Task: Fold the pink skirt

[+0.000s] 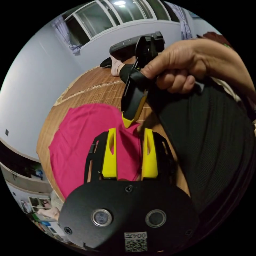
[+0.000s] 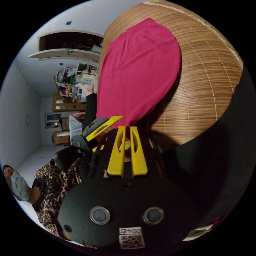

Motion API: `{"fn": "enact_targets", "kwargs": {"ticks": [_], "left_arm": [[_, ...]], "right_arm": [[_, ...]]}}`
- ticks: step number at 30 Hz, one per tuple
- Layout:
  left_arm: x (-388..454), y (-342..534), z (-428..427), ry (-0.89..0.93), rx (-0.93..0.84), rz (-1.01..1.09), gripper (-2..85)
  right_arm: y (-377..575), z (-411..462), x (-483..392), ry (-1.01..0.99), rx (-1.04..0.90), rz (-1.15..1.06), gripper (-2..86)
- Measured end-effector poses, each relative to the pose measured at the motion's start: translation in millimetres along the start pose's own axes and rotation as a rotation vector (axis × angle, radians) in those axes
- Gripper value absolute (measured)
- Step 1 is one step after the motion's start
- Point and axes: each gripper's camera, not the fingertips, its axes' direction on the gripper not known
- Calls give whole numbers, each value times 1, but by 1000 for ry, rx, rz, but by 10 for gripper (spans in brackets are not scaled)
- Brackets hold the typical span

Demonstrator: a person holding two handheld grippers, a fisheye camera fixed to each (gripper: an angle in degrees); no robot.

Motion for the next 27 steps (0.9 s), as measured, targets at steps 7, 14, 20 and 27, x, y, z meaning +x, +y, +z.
{"fn": "enact_targets", "kwargs": {"ticks": [7,14,20,27], "left_arm": [[-16,-10,-5,4,6,-143,36],[-37,5,-20,307,34,-251,29],[-38,35,-38,480,34,-246,31],[-56,92,-64,618,47,-299,32]], "right_arm": [[14,-48,5,-142,99,-61,61],[31,-111,7,-272,386,-131,87],[27,-144,0,-209,505,-88,95],[-29,-173,-13,-13,497,19,86]]}}
